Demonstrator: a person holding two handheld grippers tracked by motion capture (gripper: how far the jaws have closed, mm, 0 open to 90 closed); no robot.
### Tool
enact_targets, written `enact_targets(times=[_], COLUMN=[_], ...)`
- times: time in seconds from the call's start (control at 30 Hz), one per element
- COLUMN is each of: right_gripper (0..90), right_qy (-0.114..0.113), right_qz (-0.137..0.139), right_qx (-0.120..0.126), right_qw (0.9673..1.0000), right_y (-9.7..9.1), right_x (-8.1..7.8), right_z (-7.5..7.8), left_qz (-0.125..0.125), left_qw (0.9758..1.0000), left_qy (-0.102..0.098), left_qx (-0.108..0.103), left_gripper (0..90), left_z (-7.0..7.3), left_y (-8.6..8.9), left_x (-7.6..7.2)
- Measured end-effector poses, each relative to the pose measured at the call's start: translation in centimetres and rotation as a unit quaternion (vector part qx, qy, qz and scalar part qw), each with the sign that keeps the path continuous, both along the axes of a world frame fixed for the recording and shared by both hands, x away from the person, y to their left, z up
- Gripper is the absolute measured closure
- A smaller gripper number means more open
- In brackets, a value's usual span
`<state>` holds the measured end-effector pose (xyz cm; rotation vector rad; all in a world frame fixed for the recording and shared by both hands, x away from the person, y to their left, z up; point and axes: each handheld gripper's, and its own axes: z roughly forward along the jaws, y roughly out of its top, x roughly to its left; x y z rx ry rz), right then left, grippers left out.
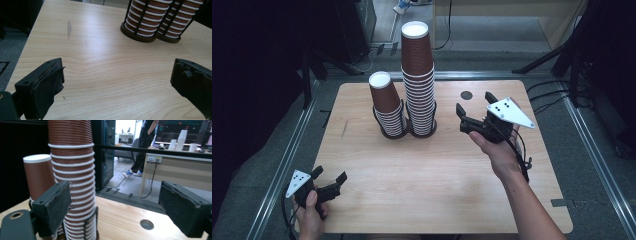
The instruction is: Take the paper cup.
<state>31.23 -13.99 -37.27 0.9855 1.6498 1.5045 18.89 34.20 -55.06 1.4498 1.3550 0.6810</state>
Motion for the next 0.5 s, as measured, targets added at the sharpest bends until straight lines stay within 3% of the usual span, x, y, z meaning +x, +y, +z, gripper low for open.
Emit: enact_targets(times=[0.33, 0.5], right_gripper=[5.9, 4.5], right_qy=[-0.005, -0.003], right_qz=[0.028, 0.032], right_qx=[0.001, 0.002], right_qw=[0.9996, 0.9995], right_y=[4.4, 5.5], right_x=[1.7, 2.4], right_z=[1.5, 2.1], left_qz=[-0.002, -0.003], left_qw=[1.0, 1.0], left_qy=[-0.001, -0.001], left_qx=[-0.002, -0.001], left_gripper=[0.0, 0.0], left_z=[0.0, 0.0], left_y=[0.0, 0.1], left_x=[0.0, 0.0])
